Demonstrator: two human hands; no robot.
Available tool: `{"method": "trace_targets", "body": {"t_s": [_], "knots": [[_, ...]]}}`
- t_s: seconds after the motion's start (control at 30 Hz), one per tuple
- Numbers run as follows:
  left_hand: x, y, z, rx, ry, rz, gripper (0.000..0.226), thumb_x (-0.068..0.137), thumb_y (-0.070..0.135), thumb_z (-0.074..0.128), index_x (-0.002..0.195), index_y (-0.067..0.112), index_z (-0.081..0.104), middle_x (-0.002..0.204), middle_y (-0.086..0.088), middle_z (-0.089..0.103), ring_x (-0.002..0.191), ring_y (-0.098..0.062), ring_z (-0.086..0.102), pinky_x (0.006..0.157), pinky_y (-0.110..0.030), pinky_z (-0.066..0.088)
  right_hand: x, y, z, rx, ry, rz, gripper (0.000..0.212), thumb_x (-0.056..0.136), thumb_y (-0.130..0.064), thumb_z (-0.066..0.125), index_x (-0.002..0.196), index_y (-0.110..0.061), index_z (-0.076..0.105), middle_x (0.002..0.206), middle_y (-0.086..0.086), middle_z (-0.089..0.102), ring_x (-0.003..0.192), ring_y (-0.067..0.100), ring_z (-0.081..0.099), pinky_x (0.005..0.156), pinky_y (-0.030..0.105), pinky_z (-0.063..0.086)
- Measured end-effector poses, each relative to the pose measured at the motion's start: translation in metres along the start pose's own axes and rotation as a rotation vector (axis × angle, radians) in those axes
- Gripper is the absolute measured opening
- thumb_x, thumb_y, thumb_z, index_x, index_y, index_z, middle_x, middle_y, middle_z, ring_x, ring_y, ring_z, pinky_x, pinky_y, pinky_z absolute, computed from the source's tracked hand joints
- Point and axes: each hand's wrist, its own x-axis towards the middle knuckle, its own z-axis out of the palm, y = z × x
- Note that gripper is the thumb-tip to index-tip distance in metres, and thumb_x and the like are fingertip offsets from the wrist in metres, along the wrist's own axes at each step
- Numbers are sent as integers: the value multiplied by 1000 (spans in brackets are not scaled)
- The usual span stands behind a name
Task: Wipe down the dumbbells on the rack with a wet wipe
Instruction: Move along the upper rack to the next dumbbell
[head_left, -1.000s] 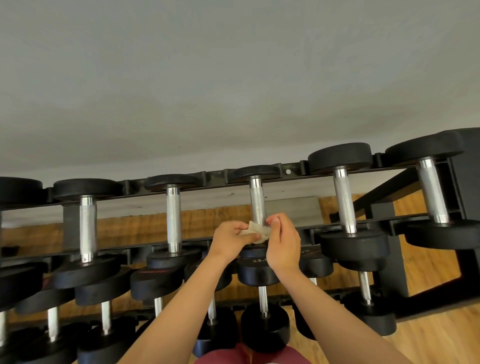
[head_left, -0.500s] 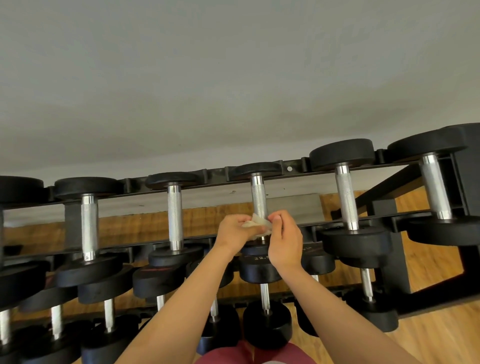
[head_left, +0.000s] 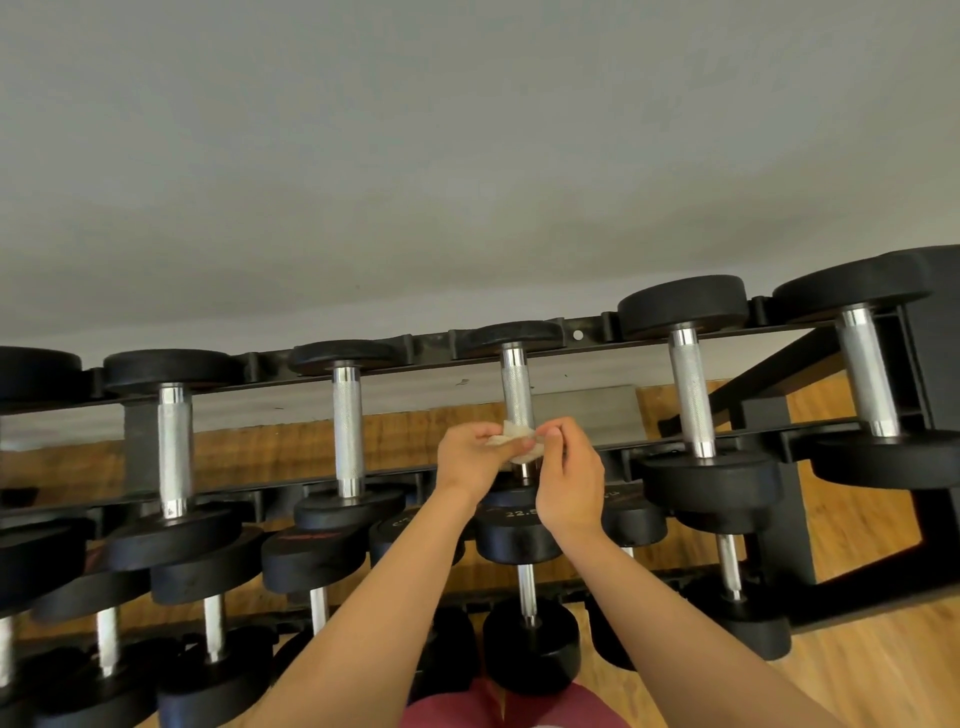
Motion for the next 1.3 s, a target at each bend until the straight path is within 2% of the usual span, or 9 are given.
{"method": "trace_targets", "body": {"t_s": [0.1, 0.17, 0.27, 0.47, 0.6, 0.87, 1.1, 1.2, 1.3], "knots": [[-4, -7, -5, -14, 73, 20, 10, 82, 20, 77, 77, 24, 70, 84, 4, 70, 87, -17, 66, 82, -32, 55, 0, 2, 2, -13, 7, 0, 23, 102, -23, 40, 88, -19, 58, 75, -9, 57, 69, 7, 55, 63, 23, 43], [-4, -3, -1, -49, 19, 9, 7, 82, 21, 77, 83, 23, 70, 87, 4, 71, 88, -15, 66, 82, -29, 54, 0, 2, 2, -6, 9, 0, 24, 101, -24, 39, 87, -18, 58, 75, -8, 58, 68, 6, 55, 62, 21, 42], [-2, 2, 6, -36, -19, 10, 18, 79, 27, 79, 92, 15, 73, 89, 0, 72, 89, -16, 67, 80, -27, 54, -1, 0, 1, 10, 6, 2, 26, 100, -27, 38, 86, -18, 58, 74, -8, 58, 67, 7, 55, 62, 21, 42], [-5, -10, 0, -90, 85, 24, 8, 82, 21, 76, 83, 14, 74, 85, -2, 71, 79, -10, 63, 72, -23, 52, -1, 1, 1, -17, 11, 8, 23, 102, -21, 40, 87, -19, 57, 75, -9, 58, 70, 8, 56, 64, 24, 44], [2, -4, 6, -47, 22, 7, 25, 78, 29, 79, 95, 13, 74, 92, -1, 73, 90, -16, 67, 83, -30, 55, 0, -1, 0, -5, 8, 9, 24, 102, -22, 40, 86, -17, 58, 74, -9, 58, 68, 6, 55, 61, 19, 42], [-9, -11, 10, -51, 236, 91, 4, 85, 15, 73, 81, 14, 72, 79, 4, 69, 78, -7, 62, 75, -22, 47, 0, 3, 2, -20, 10, 9, 23, 101, -21, 40, 86, -19, 57, 75, -6, 59, 71, 10, 58, 64, 25, 46], [3, -3, 7, -124, 103, 37, 9, 82, 22, 76, 89, 19, 72, 89, 1, 71, 89, -16, 66, 81, -29, 53, 1, 2, 2, -9, 6, 17, 23, 101, -24, 40, 87, -19, 57, 75, -6, 60, 69, 11, 58, 63, 26, 47], [10, 5, 12, -115, 92, 30, 22, 78, 26, 80, 91, 10, 72, 88, -3, 72, 84, -13, 67, 75, -23, 53, 1, 3, 2, -3, 6, 23, 23, 102, -26, 40, 88, -19, 56, 72, -4, 59, 65, 13, 56, 60, 29, 46], [8, 0, 12, -68, 148, 84, 19, 80, 27, 78, 89, 11, 74, 84, 1, 71, 81, -9, 65, 70, -15, 49, 0, 3, 1, 1, 7, 25, 22, 101, -28, 39, 88, -20, 55, 72, -5, 59, 65, 13, 56, 60, 30, 45]]}}
